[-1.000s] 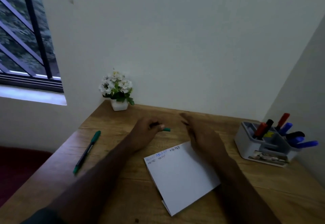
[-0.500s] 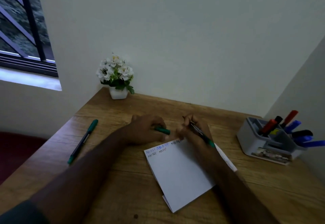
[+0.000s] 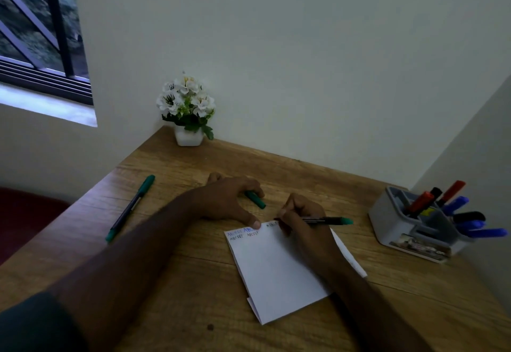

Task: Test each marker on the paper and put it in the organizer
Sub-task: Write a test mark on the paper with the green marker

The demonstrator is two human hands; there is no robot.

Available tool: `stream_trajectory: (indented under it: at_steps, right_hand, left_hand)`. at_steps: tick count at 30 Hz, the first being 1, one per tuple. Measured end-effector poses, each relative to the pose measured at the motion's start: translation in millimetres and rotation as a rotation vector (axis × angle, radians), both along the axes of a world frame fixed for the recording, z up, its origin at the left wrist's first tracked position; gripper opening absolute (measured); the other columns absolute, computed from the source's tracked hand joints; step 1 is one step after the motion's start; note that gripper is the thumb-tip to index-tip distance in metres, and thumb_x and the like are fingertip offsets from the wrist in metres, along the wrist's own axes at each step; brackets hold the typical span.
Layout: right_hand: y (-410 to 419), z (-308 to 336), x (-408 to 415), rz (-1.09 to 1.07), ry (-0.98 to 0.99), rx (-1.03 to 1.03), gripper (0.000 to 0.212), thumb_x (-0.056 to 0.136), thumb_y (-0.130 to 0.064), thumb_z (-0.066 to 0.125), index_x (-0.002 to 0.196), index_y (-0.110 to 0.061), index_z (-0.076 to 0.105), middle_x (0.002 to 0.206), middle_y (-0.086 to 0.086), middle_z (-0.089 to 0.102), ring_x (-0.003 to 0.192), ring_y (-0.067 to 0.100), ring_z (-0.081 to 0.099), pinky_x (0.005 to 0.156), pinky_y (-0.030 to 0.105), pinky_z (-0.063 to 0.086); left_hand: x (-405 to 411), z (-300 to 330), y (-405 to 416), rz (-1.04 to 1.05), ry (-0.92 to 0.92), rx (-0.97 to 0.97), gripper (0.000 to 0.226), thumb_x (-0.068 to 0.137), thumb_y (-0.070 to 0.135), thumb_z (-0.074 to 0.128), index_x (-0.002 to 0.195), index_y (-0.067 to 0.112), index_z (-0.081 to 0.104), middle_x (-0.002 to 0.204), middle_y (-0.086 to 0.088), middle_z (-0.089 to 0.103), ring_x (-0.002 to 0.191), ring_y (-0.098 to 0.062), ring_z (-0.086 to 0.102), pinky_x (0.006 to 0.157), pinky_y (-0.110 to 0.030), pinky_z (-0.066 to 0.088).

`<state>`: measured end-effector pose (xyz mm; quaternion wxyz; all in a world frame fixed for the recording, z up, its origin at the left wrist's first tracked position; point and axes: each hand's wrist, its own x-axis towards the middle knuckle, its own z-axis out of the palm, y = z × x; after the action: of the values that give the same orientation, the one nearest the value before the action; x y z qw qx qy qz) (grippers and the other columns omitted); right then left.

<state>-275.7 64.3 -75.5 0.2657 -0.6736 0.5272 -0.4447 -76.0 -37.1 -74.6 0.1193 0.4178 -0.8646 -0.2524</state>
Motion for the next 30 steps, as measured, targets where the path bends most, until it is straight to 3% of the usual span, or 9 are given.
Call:
stream_trajectory:
  at_steps: [3,8,11,17,21,25,30]
  right_hand:
    - [-0.9,2.0,-1.6,0.039,-0.024,0.041,0.009,0.090,-0.006,0.059,0.085,-0.012,0.061,0.073,0.003,0.068,0.070,0.011,0.065,0.064,0.023,0.050]
    - [-2.6,-0.1,-3.0,0.075,0.031,0.052,0.015,0.079,-0.013,0.067,0.068,-0.023,0.065,0.076,-0.004,0.068,0.072,0.012,0.067,0.061,0.022,0.051]
    - [-4.9,-3.2,-0.1,0.011,0.029,0.045,0.015,0.072,-0.018,0.065,0.058,-0.017,0.061,0.065,-0.003,0.064,0.062,0.009,0.061,0.055,0.023,0.047]
    - [-6.6,-7.0,0.2,0.023,0.068,0.013,0.039,0.079,-0.003,0.068,0.052,-0.027,0.052,0.056,-0.012,0.058,0.054,0.000,0.054,0.050,0.014,0.039]
    - [-6.5,-7.0,1.3,0.019,0.097,-0.004,0.039,0.079,-0.003,0.068,0.052,-0.027,0.053,0.057,-0.011,0.059,0.054,0.000,0.054,0.049,0.015,0.039]
    - [-5.9,-6.4,1.9,0.018,0.114,0.006,0.032,0.080,-0.006,0.068,0.054,-0.021,0.055,0.058,-0.009,0.059,0.055,0.001,0.055,0.050,0.016,0.039]
    - [-6.5,-6.7,2.7,0.023,0.100,-0.006,0.035,0.079,-0.011,0.068,0.052,-0.028,0.052,0.056,-0.012,0.057,0.053,0.001,0.053,0.050,0.016,0.038]
  left_hand:
    - [0.0,-1.0,-1.1,0.003,0.009,0.006,0.071,0.064,0.069,0.074,0.127,0.044,0.051,0.144,0.019,0.044,0.133,-0.010,0.039,0.111,-0.044,0.011]
    - [-0.9,0.8,-0.1,0.008,0.030,0.012,0.070,0.064,0.065,0.076,0.126,0.043,0.053,0.145,0.018,0.044,0.133,-0.009,0.038,0.111,-0.043,0.010]
    - [-0.3,1.3,0.1,0.013,0.039,0.027,0.071,0.064,0.064,0.077,0.127,0.043,0.053,0.145,0.019,0.043,0.133,-0.008,0.037,0.110,-0.041,0.011]
    - [0.6,0.2,-1.6,0.003,0.028,0.030,0.073,0.063,0.066,0.076,0.127,0.043,0.053,0.149,0.018,0.040,0.136,-0.009,0.035,0.115,-0.048,0.011]
    - [1.5,-1.2,-3.0,-0.002,0.054,0.064,0.078,0.057,0.071,0.075,0.127,0.044,0.054,0.148,0.017,0.042,0.135,-0.009,0.037,0.115,-0.051,0.016]
    - [-0.1,-0.6,-3.1,0.003,0.054,0.046,0.073,0.063,0.063,0.079,0.128,0.042,0.054,0.150,0.016,0.040,0.137,-0.010,0.036,0.111,-0.039,0.014]
    - [-0.7,1.0,-0.7,-0.002,0.067,0.059,0.072,0.066,0.057,0.080,0.130,0.040,0.053,0.152,0.015,0.038,0.137,-0.010,0.035,0.102,-0.030,0.014]
